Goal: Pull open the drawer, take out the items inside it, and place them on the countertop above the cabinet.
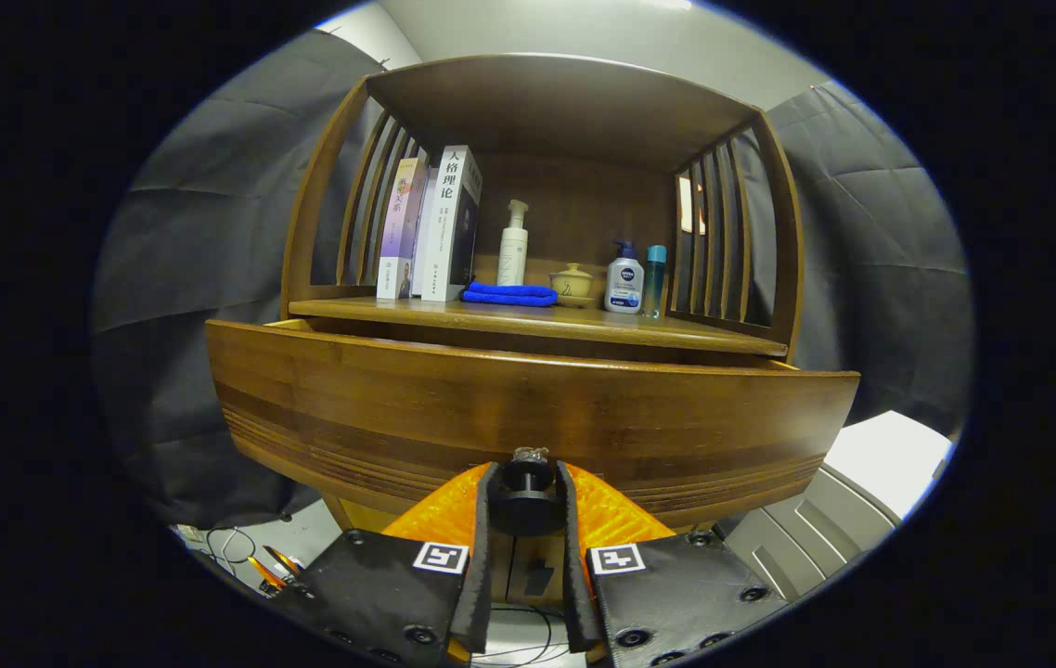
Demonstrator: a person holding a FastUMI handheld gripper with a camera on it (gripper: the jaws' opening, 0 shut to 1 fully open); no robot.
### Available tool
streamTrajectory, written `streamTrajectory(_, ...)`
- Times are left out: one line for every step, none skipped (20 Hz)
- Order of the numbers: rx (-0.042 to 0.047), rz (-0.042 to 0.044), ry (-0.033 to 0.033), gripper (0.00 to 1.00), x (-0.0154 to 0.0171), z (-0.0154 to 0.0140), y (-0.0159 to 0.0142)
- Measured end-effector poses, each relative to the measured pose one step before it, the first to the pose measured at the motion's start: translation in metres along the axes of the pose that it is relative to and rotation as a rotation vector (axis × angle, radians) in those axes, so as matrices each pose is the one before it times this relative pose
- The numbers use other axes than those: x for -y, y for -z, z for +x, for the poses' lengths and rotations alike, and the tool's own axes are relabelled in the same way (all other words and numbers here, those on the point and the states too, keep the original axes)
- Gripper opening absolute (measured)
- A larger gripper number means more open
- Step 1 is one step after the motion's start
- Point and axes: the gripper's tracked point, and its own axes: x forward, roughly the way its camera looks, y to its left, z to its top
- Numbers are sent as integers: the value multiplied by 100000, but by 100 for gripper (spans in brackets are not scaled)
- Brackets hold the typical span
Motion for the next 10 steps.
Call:
streamTrajectory(-544,950,468,34,-20,-407,109)
streamTrajectory(-441,536,340,34,-31,-463,198)
streamTrajectory(-333,498,299,34,0,-523,108)
streamTrajectory(-586,584,291,34,3,-504,271)
streamTrajectory(-1046,789,196,34,-35,-551,587)
streamTrajectory(1252,993,174,34,-125,-445,-104)
streamTrajectory(-2299,485,-9,34,-170,-349,383)
streamTrajectory(781,621,761,34,-143,-687,-87)
streamTrajectory(-1202,238,465,34,-93,-389,367)
streamTrajectory(296,771,884,34,-45,-260,-27)
